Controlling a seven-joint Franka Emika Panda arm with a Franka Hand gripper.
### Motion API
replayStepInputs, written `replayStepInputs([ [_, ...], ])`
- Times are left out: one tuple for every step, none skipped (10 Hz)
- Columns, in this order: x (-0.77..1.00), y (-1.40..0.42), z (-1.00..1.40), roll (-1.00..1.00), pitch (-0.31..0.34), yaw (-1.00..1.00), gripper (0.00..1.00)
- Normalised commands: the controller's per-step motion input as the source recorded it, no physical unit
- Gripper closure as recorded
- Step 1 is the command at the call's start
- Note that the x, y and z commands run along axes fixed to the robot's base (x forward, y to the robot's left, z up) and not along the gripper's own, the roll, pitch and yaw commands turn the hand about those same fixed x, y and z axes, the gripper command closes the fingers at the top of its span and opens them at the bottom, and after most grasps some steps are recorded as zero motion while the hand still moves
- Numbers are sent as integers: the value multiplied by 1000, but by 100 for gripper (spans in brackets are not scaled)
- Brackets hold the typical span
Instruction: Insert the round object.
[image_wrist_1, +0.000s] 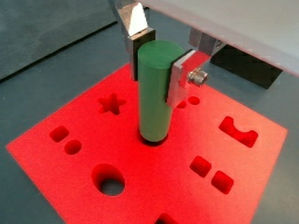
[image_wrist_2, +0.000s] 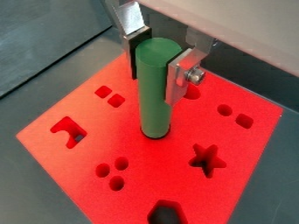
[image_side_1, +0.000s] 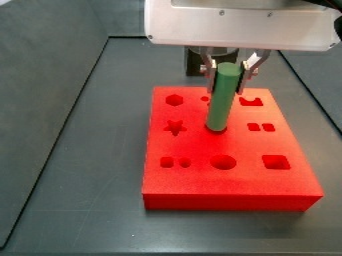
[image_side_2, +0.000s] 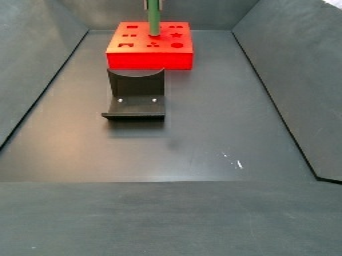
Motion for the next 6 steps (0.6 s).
replayStepInputs([
  [14, 0, -263, 14, -16, 0, 100],
  [11, 0, -249, 0, -23, 0, 100],
  [0, 0, -294, -21, -60, 0, 100],
  [0, 0, -320, -59, -80, -6, 100],
  [0, 0, -431, -13, -67, -6, 100],
  [214, -29, -617, 46, 0, -89, 100],
])
